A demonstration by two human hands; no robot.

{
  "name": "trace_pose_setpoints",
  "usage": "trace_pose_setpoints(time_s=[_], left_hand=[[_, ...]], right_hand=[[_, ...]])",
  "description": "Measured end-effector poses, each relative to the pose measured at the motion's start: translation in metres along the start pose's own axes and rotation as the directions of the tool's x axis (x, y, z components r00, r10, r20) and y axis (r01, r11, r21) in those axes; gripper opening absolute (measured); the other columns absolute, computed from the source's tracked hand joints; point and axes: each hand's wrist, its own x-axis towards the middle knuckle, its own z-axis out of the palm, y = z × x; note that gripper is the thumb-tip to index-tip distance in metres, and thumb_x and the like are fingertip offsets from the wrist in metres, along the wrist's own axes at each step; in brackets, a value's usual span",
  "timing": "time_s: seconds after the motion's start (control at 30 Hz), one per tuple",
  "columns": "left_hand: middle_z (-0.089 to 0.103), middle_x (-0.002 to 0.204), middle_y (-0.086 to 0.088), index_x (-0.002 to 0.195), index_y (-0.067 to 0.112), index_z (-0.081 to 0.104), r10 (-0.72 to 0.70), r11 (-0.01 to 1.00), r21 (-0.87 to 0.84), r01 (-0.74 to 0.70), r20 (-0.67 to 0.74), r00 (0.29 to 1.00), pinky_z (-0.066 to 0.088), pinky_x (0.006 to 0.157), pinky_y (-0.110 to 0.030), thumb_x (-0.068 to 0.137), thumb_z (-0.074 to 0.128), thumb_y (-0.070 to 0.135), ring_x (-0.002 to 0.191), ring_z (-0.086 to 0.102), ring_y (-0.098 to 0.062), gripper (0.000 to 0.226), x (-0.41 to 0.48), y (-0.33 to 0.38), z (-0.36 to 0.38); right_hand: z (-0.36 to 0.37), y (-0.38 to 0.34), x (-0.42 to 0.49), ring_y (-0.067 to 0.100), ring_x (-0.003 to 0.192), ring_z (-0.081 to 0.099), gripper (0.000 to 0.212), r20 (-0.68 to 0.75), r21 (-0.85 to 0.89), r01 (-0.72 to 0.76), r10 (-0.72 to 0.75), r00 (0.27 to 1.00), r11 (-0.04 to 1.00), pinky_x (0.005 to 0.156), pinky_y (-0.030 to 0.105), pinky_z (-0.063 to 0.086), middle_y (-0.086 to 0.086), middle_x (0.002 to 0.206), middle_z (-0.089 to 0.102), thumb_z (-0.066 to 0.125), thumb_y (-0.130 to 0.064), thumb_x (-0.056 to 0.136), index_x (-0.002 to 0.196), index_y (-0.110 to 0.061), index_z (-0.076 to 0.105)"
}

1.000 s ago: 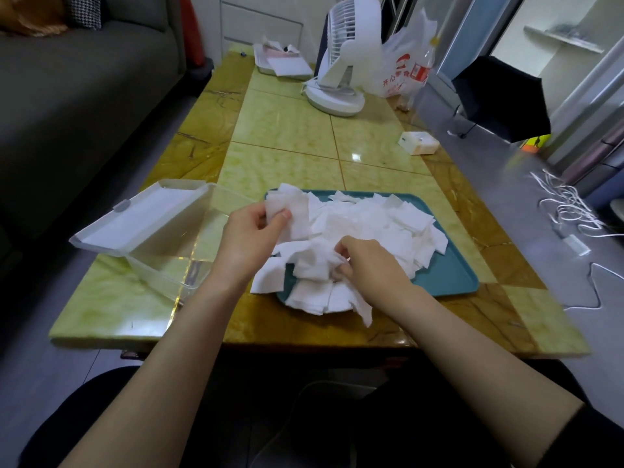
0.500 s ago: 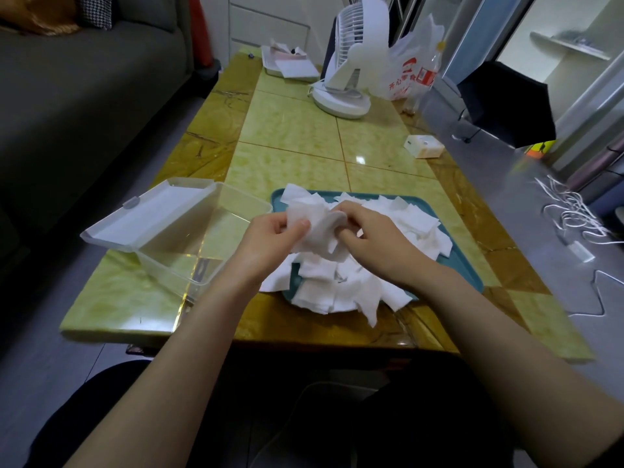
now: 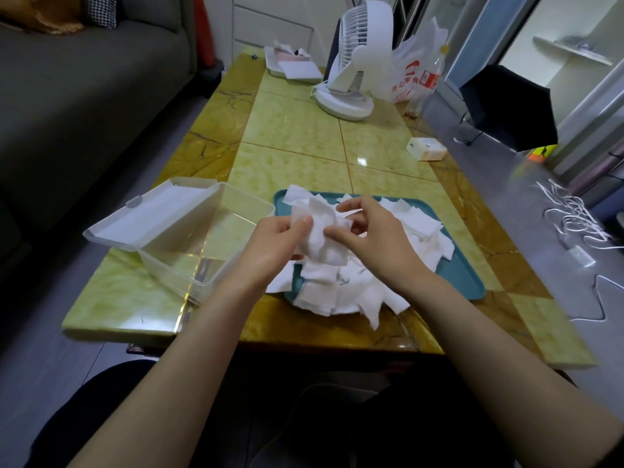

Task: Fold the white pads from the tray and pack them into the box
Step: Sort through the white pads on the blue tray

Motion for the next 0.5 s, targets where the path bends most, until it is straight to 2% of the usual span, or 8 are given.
trace_pose_setpoints(time_s=[0.1,0.2,0.23,0.33,0.4,0.5], left_hand=[[0.073,0.088,-0.011,0.094,0.001,0.071,-0.003,1.000,0.015,0.003,-0.017,1.000,0.055,0.069,-0.021,0.100,0.045,0.021,0.077,0.070,-0.013,0.034,0.002,-0.003,0.000],[0.073,0.090,-0.011,0.095,0.002,0.071,-0.015,0.999,0.030,0.015,-0.015,1.000,0.055,0.070,-0.022,0.100,0.045,0.022,0.079,0.069,-0.014,0.033,0.004,-0.005,0.001],[0.073,0.090,-0.011,0.094,0.002,0.071,-0.015,0.999,0.029,0.016,-0.012,1.000,0.055,0.071,-0.023,0.100,0.045,0.022,0.078,0.069,-0.013,0.033,0.004,-0.005,0.001],[0.068,0.086,-0.015,0.093,-0.008,0.067,-0.020,0.999,0.025,0.020,-0.023,1.000,0.054,0.074,-0.029,0.101,0.044,0.023,0.078,0.064,-0.019,0.039,0.006,-0.007,0.002],[0.061,0.084,-0.016,0.092,-0.011,0.063,-0.027,0.999,0.028,0.029,-0.068,0.997,0.052,0.071,-0.027,0.101,0.043,0.025,0.078,0.059,-0.020,0.042,0.009,-0.008,0.000],[0.063,0.087,-0.012,0.099,-0.010,0.064,-0.063,0.998,0.004,0.064,-0.082,0.995,0.054,0.066,-0.023,0.102,0.040,0.027,0.080,0.062,-0.017,0.044,0.012,-0.010,-0.002]], right_hand=[[0.001,0.002,-0.001,0.007,0.077,0.060,0.034,0.060,0.026,-0.071,0.069,0.996,0.997,0.064,0.012,0.046,-0.002,0.085,0.065,0.072,-0.030,0.079,0.105,-0.024,0.053],[0.004,0.002,-0.002,0.020,0.085,0.067,0.022,0.030,0.146,-0.134,0.131,0.991,0.980,0.079,0.034,0.055,0.006,0.089,0.070,0.066,-0.025,0.085,0.103,-0.017,0.058],[0.005,0.001,-0.002,0.021,0.085,0.066,0.018,0.012,0.158,-0.142,0.142,0.990,0.977,0.079,0.036,0.055,0.007,0.089,0.070,0.063,-0.024,0.087,0.101,-0.015,0.060],[0.005,-0.001,-0.001,0.014,0.075,0.059,0.015,-0.034,0.123,-0.125,0.130,0.991,0.985,0.064,0.025,0.048,0.000,0.082,0.064,0.059,-0.023,0.089,0.096,-0.011,0.064],[0.002,-0.004,-0.001,0.011,0.072,0.056,0.017,-0.035,0.149,-0.129,0.136,0.990,0.980,0.063,0.022,0.044,0.001,0.080,0.063,0.058,-0.023,0.090,0.096,-0.008,0.065],[-0.003,-0.008,-0.002,0.010,0.067,0.053,0.016,0.095,0.223,-0.153,0.135,0.986,0.963,0.060,0.019,0.042,0.002,0.074,0.060,0.058,-0.021,0.091,0.091,-0.007,0.066]])
